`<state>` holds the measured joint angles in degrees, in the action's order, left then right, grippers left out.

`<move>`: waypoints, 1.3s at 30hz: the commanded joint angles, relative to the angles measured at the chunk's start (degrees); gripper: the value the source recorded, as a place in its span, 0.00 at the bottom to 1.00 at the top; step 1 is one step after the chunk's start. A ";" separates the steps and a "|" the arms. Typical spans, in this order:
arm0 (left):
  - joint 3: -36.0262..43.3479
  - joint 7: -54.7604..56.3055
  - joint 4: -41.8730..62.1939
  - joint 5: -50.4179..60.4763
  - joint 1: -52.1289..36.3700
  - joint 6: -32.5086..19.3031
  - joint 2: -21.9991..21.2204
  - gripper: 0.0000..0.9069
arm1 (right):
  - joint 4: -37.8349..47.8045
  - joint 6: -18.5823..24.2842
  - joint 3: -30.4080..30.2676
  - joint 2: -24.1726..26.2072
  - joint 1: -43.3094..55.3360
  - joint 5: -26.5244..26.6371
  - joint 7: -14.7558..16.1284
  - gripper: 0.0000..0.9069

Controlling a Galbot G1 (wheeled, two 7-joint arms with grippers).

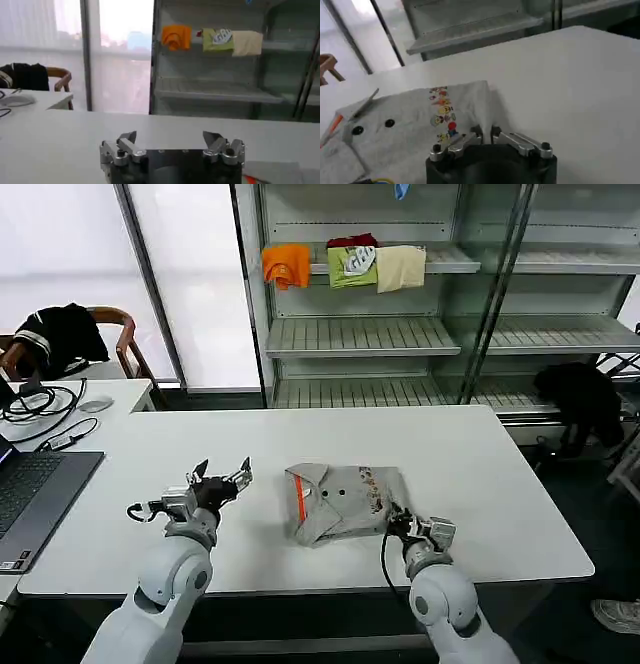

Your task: Fold and organize the clothes.

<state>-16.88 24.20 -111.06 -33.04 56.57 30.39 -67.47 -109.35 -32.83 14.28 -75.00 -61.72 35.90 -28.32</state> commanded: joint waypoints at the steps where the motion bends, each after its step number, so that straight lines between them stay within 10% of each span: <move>1: -0.36 0.12 0.08 0.13 1.11 0.02 -0.62 1.00 | -8.55 -0.33 2.98 4.42 -3.56 -9.93 5.83 1.00; 12: 0.27 0.09 -0.43 0.74 2.48 -0.10 -1.78 1.00 | -15.21 -0.27 -2.17 1.14 -5.43 -16.25 7.05 1.00; 19: 0.17 -0.01 -0.61 0.90 3.88 -0.26 -1.85 1.00 | -11.10 -0.46 -3.34 -0.91 -4.56 -6.28 -0.44 1.00; 39: 0.87 -0.31 -0.25 1.11 4.24 -0.61 -2.12 1.00 | -4.90 -0.44 -4.33 -1.18 -5.05 -1.25 -3.19 1.00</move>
<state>-16.15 23.94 -111.43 -31.92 60.63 29.82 -69.46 -116.07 -33.28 10.77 -75.90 -66.47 32.37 -29.84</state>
